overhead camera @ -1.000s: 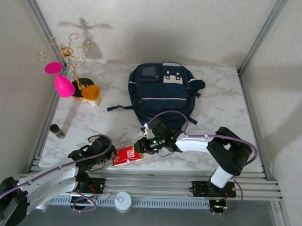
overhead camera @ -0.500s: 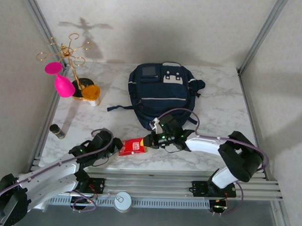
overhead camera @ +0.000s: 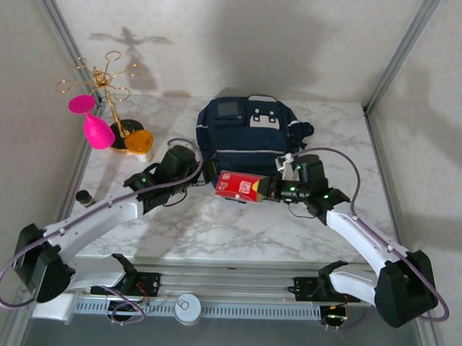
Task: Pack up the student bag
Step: Open the student bag at the center of the table.
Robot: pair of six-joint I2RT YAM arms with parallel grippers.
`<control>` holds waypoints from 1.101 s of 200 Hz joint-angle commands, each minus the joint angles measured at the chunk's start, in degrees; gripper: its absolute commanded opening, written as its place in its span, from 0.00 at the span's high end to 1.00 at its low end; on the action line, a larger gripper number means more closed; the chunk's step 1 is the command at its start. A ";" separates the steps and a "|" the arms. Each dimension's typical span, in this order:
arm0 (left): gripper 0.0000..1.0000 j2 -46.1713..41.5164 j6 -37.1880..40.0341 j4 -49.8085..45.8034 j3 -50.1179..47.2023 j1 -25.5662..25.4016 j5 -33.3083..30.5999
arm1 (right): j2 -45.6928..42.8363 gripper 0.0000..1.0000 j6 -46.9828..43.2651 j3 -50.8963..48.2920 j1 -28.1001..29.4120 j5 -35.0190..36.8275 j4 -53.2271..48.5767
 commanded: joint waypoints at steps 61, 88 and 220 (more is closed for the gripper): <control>0.32 16.43 34.15 10.59 10.92 -0.87 7.91 | -1.56 1.00 -8.60 6.75 -25.73 -13.11 -14.84; 0.27 20.68 38.61 10.04 13.34 -1.00 8.73 | -1.23 1.00 -10.06 7.07 -31.75 -13.11 -15.87; 0.10 36.89 56.16 6.58 24.83 -4.83 -2.95 | 2.12 1.00 -12.34 8.86 -38.81 -9.23 -19.41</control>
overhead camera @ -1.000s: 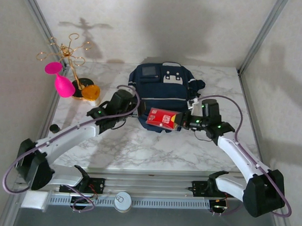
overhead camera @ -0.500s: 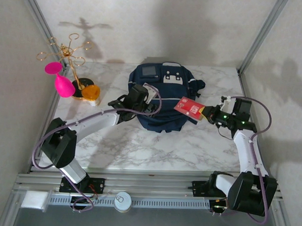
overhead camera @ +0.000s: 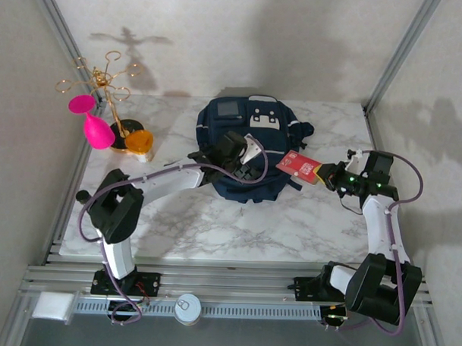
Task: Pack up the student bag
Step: Open the student bag at the center of the table, then place the loose stationery in the student bag.
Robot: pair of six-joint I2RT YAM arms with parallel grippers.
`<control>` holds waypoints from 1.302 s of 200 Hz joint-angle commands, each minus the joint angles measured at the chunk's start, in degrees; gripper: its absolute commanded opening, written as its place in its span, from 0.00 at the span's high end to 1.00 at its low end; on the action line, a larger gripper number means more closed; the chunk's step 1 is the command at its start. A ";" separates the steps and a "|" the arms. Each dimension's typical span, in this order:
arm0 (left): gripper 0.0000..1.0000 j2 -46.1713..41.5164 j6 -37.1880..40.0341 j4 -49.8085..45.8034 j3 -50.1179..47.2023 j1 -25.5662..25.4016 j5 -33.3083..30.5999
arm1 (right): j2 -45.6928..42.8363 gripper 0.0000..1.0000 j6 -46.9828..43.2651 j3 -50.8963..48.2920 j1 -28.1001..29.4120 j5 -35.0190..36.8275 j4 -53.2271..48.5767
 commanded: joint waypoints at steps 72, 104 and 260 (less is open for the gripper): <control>0.18 6.36 6.97 -2.12 10.42 1.93 -9.92 | 0.42 1.00 -2.03 2.86 -0.03 1.93 -1.78; 0.32 6.15 7.03 -3.37 12.74 3.28 -8.73 | -0.55 1.00 -2.48 3.07 0.00 1.85 -3.11; 1.00 -3.97 -6.01 -5.81 14.47 -2.15 -5.93 | 18.26 1.00 10.20 9.05 22.99 -4.72 23.60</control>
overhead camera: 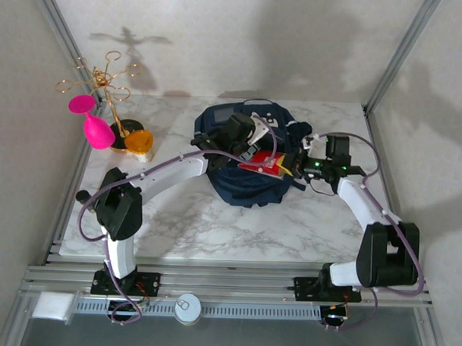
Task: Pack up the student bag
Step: Place the loose stationery in the student bag.
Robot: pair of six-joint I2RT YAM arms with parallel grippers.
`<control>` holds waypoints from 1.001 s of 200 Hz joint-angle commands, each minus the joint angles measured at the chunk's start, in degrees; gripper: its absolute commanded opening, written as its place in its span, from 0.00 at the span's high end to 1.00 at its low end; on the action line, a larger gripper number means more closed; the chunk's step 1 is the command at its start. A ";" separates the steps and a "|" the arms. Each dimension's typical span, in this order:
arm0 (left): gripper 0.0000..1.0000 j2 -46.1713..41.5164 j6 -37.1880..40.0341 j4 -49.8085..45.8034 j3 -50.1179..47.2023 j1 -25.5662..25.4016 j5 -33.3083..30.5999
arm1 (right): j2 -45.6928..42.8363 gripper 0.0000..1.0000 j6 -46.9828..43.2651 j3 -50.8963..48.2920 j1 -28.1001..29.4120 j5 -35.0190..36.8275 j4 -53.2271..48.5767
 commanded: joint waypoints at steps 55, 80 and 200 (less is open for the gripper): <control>1.00 -7.66 -8.02 2.30 -2.38 -2.39 -4.11 | 17.59 0.79 -5.57 13.32 2.18 2.58 1.42; 1.00 -7.28 -9.69 1.55 -2.62 -2.42 -6.63 | 15.47 0.59 -7.28 13.09 1.99 9.19 -1.08; 1.00 -6.88 -13.55 3.92 -3.92 -2.35 -4.93 | 4.97 0.83 -6.43 3.01 5.45 18.51 -3.45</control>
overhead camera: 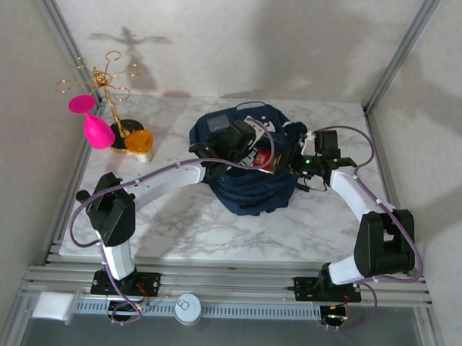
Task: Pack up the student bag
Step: Place the loose stationery in the student bag.
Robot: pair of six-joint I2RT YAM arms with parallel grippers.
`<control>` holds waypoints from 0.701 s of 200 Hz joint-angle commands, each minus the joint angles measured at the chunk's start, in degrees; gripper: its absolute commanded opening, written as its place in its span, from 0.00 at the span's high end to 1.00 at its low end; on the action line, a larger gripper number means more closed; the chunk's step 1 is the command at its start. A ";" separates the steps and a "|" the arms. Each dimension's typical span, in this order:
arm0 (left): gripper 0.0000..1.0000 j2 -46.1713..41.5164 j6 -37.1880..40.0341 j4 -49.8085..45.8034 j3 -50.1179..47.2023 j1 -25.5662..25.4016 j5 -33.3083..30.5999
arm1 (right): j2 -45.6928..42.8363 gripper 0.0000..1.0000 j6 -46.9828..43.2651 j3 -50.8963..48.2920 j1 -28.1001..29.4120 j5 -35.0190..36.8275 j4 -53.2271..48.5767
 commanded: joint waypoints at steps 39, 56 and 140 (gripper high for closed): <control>1.00 -3.66 -2.99 1.75 0.83 -0.30 1.20 | 5.03 0.99 2.38 5.74 1.61 1.10 5.49; 1.00 -4.16 -3.77 1.79 0.21 -0.38 2.07 | 7.13 1.00 2.60 8.22 1.56 1.65 7.70; 1.00 -3.47 -6.82 1.33 -0.32 -0.36 -3.81 | 5.96 0.76 -5.37 11.59 0.87 7.80 5.13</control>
